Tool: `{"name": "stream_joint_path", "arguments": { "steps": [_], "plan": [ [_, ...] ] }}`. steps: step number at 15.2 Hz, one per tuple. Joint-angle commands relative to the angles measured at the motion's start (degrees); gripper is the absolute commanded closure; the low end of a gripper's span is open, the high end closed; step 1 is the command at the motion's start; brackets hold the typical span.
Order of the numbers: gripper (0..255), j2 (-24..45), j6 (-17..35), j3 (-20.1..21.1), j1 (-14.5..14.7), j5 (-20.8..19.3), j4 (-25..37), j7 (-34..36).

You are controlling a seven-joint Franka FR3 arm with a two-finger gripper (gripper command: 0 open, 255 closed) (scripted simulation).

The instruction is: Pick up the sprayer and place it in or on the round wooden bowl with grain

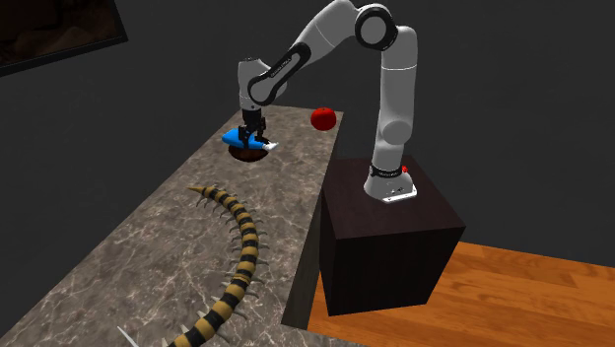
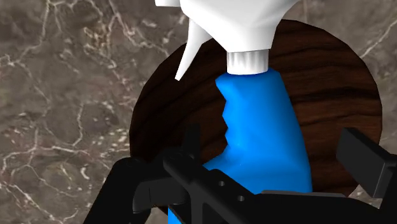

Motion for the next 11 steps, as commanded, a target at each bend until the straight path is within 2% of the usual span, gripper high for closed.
{"name": "stream_joint_path", "arguments": {
  "steps": [1, 4, 11],
  "plan": [
    [0, -1.28, -1.78, -0.09, -0.07, -0.16, 0.49, 0.1],
    [0, -4.5, -6.78, -0.3, -0.26, -0.58, 2.27, 0.35],
    [0, -4.5, -6.78, -0.3, -0.26, -0.58, 2.27, 0.35]
  ]
}}
